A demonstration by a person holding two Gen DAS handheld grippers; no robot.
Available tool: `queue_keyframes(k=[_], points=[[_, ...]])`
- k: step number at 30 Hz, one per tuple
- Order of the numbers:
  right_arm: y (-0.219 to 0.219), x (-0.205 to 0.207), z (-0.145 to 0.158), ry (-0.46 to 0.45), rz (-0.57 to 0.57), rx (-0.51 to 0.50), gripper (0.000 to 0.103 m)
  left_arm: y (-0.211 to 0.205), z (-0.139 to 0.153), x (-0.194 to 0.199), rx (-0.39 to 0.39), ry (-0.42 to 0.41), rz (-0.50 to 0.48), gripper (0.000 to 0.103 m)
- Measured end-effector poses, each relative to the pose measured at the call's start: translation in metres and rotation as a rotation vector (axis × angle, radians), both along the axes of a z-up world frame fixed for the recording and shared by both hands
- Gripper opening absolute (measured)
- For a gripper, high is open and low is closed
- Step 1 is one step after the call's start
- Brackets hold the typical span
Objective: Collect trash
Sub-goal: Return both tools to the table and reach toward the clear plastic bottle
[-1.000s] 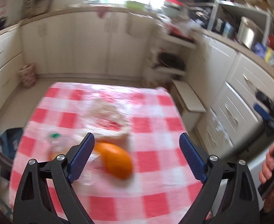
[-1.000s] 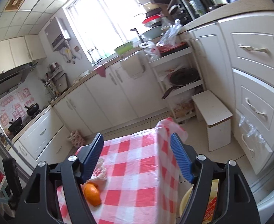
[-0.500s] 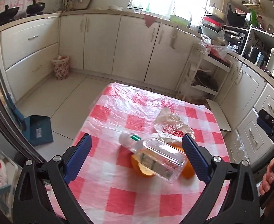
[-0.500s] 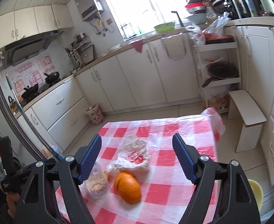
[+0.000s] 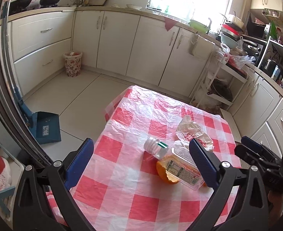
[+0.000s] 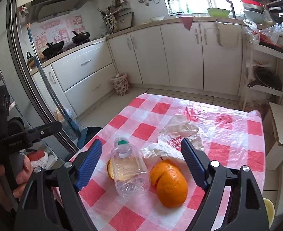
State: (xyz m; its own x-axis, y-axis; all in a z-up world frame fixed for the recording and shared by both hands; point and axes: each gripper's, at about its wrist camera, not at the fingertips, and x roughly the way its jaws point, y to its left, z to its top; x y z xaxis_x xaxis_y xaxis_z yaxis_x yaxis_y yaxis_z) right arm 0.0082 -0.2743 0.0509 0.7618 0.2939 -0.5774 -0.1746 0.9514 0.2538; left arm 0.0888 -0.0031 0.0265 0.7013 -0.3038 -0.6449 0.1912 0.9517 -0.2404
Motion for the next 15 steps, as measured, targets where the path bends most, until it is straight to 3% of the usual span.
queue_keyframes(k=[3, 11, 15], points=[[-0.002, 0.006, -0.001, 0.008, -0.042, -0.011, 0.081, 0.005, -0.001, 0.002, -0.012, 0.014, 0.001, 0.095], [-0.046, 0.027, -0.032, 0.168, -0.184, 0.164, 0.081, 0.009, -0.008, 0.009, -0.04, 0.065, 0.001, 0.095], [-0.048, 0.031, -0.037, 0.195, -0.133, 0.242, 0.081, 0.007, -0.01, 0.011, -0.035, 0.075, -0.005, 0.095]])
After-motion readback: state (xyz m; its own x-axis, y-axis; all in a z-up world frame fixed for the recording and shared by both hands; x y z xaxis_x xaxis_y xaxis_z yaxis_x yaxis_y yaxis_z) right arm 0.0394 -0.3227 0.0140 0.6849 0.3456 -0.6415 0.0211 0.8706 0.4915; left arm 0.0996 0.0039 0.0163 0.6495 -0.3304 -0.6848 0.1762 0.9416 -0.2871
